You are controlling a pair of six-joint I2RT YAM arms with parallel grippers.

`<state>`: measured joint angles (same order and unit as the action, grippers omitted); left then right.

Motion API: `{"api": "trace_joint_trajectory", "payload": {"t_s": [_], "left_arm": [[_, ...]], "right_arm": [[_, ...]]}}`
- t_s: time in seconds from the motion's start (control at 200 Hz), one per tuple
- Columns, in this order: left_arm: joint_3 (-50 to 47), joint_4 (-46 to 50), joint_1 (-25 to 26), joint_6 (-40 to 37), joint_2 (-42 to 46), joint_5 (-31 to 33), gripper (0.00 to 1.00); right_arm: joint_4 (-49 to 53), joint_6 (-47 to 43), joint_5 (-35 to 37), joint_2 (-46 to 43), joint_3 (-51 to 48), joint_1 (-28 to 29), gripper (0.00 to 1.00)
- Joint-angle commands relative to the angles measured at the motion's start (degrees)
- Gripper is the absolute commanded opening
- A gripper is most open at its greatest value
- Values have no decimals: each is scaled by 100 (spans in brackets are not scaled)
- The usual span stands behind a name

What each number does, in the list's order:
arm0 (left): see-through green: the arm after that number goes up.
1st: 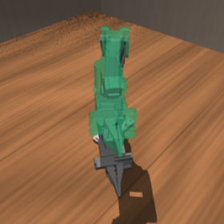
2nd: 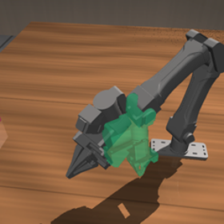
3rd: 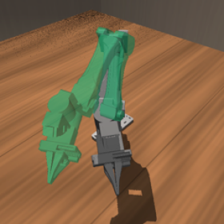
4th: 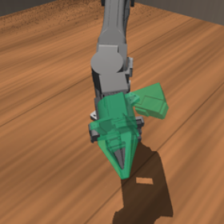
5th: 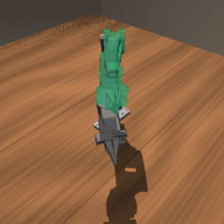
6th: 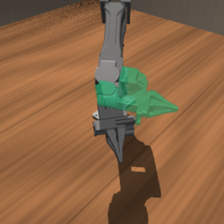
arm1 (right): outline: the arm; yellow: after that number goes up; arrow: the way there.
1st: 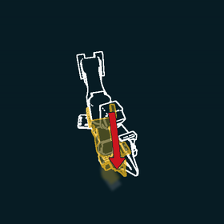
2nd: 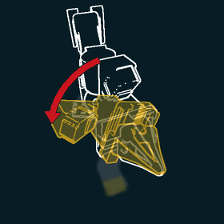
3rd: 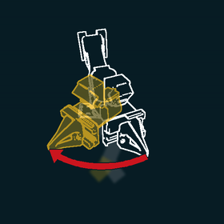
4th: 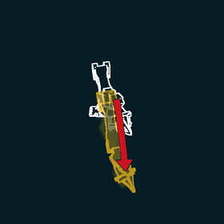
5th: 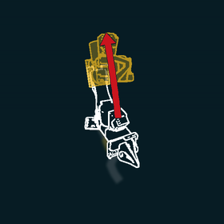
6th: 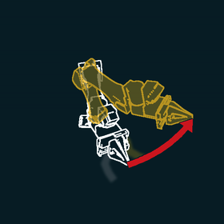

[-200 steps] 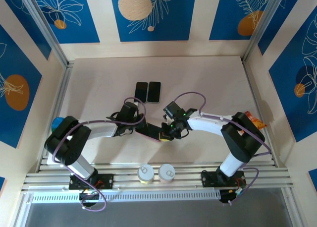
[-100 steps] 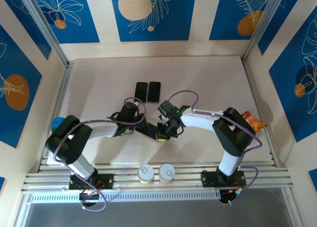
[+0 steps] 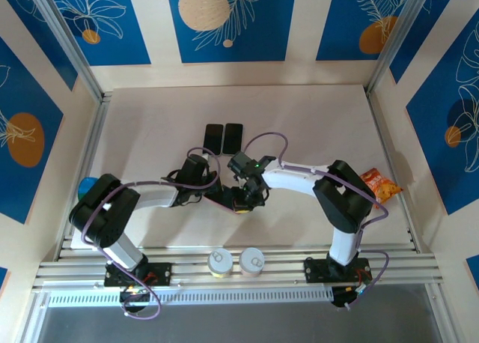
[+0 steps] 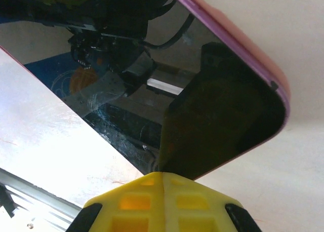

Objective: Put the phone into the phone case

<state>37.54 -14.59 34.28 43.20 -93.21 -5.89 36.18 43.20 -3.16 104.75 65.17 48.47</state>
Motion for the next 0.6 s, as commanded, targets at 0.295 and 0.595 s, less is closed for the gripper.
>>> {"api": "trace_joint_trajectory", "payload": {"t_s": [0.295,0.595], "left_arm": [[-201,470,-176,-49,-349,79,0],[-228,536,-221,87,-424,175,0]], "right_arm": [[-117,-555,509,1204,-320,639,0],[-182,-781,56,1474,-488,736,0]]}}
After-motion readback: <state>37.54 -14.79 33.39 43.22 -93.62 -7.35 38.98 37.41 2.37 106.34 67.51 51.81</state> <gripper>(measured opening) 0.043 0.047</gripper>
